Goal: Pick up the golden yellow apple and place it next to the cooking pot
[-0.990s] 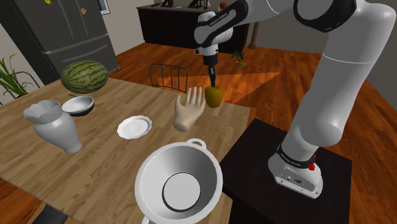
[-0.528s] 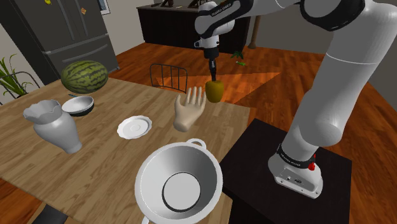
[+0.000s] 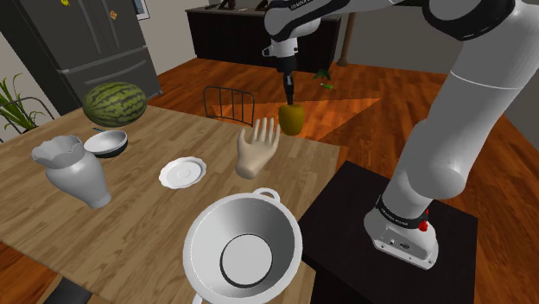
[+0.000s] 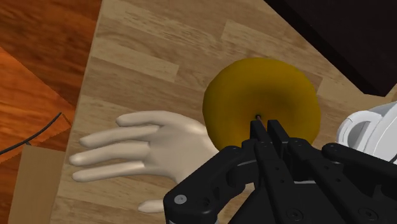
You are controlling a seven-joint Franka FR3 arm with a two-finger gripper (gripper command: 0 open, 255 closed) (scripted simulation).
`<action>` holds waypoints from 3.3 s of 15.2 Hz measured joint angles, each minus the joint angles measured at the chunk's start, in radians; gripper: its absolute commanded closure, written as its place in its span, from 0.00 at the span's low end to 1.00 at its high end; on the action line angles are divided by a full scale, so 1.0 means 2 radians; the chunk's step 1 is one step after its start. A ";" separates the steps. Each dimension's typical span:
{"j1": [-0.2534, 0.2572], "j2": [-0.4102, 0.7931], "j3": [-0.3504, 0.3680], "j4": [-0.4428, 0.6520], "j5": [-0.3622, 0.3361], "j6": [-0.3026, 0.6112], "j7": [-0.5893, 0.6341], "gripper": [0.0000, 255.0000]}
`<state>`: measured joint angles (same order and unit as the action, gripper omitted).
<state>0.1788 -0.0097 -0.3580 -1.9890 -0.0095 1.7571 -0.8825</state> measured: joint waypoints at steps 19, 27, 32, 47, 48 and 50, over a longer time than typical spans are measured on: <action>0.078 -0.159 0.111 -0.191 0.023 0.040 0.187 1.00; 0.079 -0.137 0.110 -0.227 0.026 0.098 0.183 1.00; 0.080 -0.116 0.109 -0.243 0.029 0.134 0.178 1.00; 0.083 -0.041 0.105 -0.282 0.045 0.247 0.159 1.00; 0.083 -0.035 0.105 -0.284 0.047 0.254 0.158 1.00; 0.084 -0.024 0.105 -0.290 0.050 0.271 0.155 1.00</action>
<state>0.3463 -0.0583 -0.1478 -2.5684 0.0901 2.2988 -0.5730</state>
